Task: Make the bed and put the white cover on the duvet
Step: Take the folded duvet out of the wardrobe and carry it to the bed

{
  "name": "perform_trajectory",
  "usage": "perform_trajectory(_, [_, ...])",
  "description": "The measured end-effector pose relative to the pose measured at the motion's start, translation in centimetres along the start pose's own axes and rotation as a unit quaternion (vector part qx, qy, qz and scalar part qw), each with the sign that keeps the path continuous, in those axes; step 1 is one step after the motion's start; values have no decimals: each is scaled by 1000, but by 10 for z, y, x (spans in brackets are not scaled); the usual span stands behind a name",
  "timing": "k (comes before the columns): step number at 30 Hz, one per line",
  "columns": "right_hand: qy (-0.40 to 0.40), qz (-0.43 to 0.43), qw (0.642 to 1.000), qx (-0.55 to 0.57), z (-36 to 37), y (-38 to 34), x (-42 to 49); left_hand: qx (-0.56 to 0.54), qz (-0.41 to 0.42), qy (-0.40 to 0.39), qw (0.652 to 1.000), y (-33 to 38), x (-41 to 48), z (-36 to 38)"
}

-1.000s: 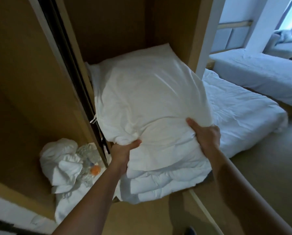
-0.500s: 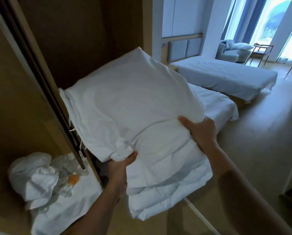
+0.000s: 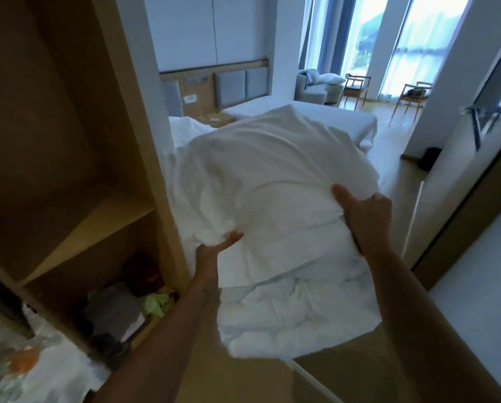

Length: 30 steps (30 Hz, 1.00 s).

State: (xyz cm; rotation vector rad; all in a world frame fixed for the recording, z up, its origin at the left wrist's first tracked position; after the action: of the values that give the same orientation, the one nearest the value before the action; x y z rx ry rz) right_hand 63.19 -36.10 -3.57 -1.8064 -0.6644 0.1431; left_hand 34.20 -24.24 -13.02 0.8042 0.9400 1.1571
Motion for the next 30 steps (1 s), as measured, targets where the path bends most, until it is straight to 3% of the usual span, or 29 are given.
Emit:
perform_trajectory(8, [116,18,993,25,-35,54,124,66,30,-101,992,-47,125,147])
perform_trajectory(19, [270,-17,961,50,-31,63,331,39,34,-264,963,-59,318,387])
perform_trajectory(24, [300,-23,952,53,-34,95,454,30,37,-313,949,-89,401,509])
perform_trajectory(30, [322,-40,944,55,-39,151,650,20,32,-317,948,-141,519,680])
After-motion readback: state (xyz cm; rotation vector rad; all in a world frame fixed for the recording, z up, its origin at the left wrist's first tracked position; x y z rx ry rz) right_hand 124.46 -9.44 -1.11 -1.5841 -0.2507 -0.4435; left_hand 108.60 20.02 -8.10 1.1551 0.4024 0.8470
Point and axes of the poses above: each hand's wrist, its own x-axis towards the middle knuckle, its own z-axis out of the palm, y = z × x, the point moved 6 cm from there along x, towards the middle knuckle, and after that the axes turned 11 degrees about -x, right-handed, at the moved point
